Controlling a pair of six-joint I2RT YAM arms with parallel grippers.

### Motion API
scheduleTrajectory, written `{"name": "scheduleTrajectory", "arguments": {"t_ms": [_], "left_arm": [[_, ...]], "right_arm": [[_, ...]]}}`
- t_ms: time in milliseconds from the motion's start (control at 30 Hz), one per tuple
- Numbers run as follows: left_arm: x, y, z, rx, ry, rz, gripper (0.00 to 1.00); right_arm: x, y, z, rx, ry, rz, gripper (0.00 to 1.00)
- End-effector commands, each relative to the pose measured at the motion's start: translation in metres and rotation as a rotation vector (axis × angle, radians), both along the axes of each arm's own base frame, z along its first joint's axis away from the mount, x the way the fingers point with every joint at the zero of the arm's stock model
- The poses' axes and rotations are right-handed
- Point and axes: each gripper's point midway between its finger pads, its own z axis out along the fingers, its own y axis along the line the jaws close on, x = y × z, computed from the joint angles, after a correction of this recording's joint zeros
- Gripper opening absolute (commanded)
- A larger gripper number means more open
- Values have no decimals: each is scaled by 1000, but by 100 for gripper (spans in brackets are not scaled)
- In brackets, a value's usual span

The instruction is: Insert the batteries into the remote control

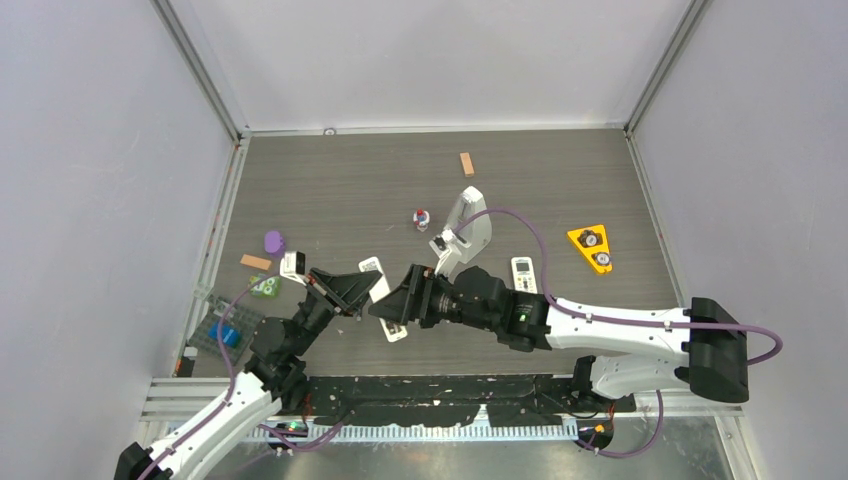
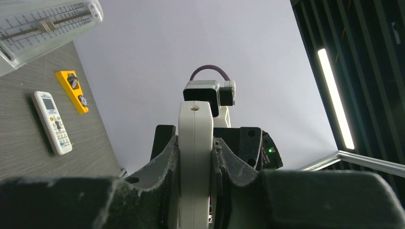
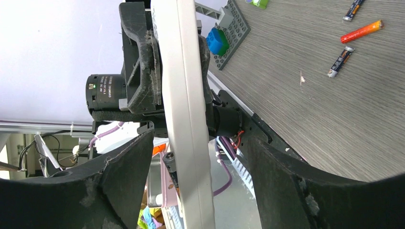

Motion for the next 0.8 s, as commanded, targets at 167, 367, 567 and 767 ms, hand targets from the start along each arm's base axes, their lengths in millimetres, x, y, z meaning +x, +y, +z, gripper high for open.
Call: {"name": "scheduleTrajectory", "arguments": {"t_ms": [167, 367, 567, 767], "left_arm": [[-3, 1, -30, 10, 11, -5, 0], [-4, 5, -23, -40, 11, -2, 0], [-3, 9, -17, -83, 18, 3, 0], [-3, 9, -17, -90, 26, 2, 0]], "right_arm": [[10, -12, 39, 97, -60, -45, 79], [13, -28, 43, 74, -90, -84, 78], [14, -32, 34, 16, -95, -84, 72], [12, -28, 28, -7, -102, -61, 65]]}}
